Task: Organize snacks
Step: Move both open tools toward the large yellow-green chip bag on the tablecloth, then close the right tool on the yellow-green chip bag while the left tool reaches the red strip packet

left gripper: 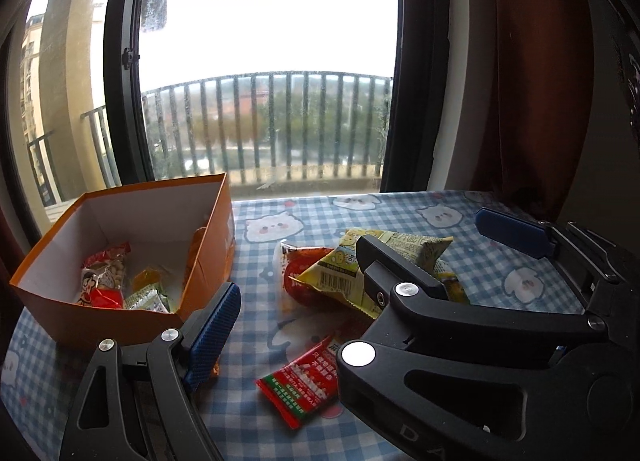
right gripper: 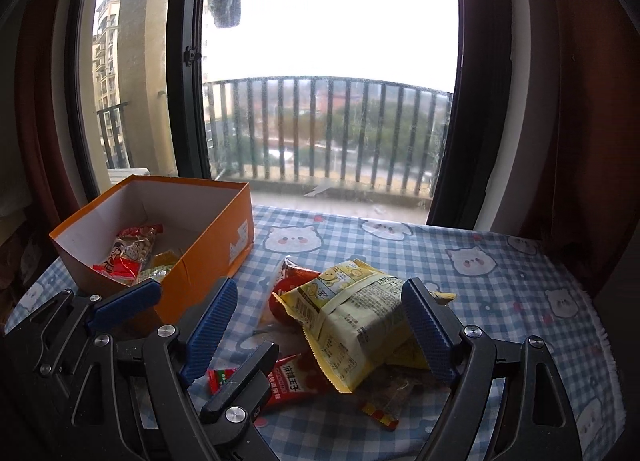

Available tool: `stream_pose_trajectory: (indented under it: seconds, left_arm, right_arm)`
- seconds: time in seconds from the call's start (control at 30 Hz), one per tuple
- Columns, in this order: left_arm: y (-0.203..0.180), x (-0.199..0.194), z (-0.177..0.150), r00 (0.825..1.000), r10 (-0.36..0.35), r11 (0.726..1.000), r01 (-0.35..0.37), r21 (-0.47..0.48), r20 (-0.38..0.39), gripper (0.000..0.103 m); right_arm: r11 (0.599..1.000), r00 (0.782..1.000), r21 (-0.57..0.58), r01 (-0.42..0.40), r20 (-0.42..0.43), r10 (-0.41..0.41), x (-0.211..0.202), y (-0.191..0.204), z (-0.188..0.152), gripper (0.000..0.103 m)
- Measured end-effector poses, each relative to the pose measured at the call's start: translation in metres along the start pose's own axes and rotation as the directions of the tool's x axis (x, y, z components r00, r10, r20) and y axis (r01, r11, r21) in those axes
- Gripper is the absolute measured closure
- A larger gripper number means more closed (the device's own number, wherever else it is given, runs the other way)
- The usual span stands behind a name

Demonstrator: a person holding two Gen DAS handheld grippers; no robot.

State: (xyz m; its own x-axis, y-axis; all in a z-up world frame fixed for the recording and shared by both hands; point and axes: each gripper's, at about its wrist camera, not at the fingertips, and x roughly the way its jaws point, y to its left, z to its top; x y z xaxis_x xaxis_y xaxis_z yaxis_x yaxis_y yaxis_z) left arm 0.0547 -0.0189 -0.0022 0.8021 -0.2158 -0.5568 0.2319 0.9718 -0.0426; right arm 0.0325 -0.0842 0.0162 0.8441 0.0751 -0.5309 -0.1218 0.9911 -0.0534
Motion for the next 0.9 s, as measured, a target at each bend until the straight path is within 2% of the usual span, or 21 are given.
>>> stream_pose_trajectory:
  seconds: [0.3,0.57,0.9]
  left_arm:
    - [-0.015,0.020,-0.016,1.000,0.000,0.999,0.001,0.039,-0.031,0.017]
    - [-0.014,0.058,-0.024,0.994,0.010,1.000,-0.007,0.028,-0.105,0.017]
    - [-0.010,0.095,-0.034,0.983,0.027,1.000,-0.025,0.015,-0.183,0.017]
  right_arm:
    - [0.999,1.000,0.047,0.002,-0.006,-0.001,0.012,-0.020,-0.023,0.017]
    - [0.997,0.997,0.077,0.004,-0.078,0.002,0.048,-0.029,-0.039,0.017]
    - [0.994,0.987,0.082,0.073,-0.147,-0.060,0.091,-0.034,-0.050,0.017]
